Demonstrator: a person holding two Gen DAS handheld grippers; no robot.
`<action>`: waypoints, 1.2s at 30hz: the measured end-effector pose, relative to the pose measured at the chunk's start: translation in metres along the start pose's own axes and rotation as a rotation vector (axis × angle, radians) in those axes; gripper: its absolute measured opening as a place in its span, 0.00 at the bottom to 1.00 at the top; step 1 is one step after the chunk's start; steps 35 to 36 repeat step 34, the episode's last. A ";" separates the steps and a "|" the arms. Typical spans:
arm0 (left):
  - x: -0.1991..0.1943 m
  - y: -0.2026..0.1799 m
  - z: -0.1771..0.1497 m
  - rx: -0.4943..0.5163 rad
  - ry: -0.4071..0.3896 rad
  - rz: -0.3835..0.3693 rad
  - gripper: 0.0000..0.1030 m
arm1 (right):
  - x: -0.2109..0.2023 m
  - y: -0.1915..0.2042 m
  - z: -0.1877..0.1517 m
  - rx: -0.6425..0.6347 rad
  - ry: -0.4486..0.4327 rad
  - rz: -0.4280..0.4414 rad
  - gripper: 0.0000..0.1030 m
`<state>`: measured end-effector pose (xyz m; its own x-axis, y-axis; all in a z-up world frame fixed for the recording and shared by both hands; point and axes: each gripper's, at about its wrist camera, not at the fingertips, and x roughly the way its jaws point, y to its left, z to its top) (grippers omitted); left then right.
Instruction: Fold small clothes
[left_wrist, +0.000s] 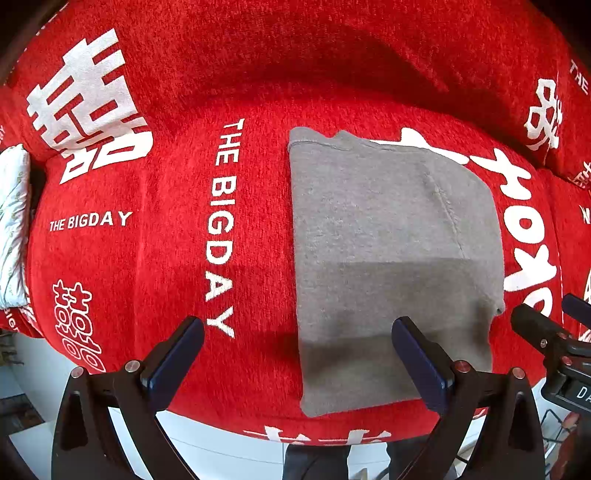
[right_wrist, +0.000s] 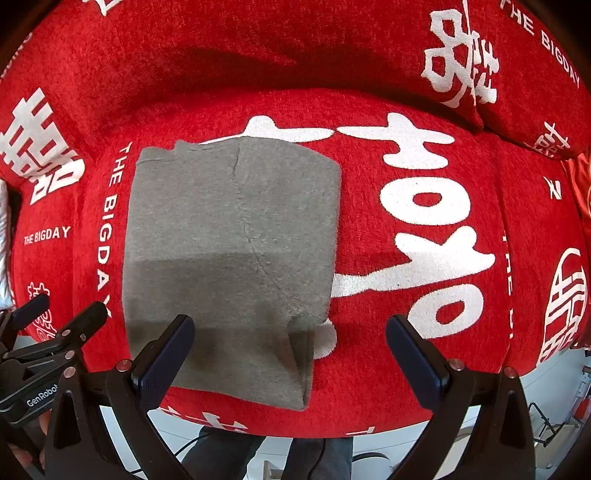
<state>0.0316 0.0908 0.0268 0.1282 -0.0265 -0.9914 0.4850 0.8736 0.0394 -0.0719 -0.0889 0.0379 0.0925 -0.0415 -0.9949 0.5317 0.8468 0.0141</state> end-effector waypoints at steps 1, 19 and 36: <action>0.000 0.000 0.000 0.000 0.000 0.001 0.99 | 0.000 0.000 0.000 0.000 0.000 0.000 1.00; 0.001 0.000 0.004 -0.004 -0.016 0.037 0.99 | 0.003 0.000 0.001 0.009 0.005 0.005 1.00; 0.006 0.006 0.007 -0.020 -0.028 0.024 0.99 | 0.010 0.006 0.001 0.017 0.018 -0.003 1.00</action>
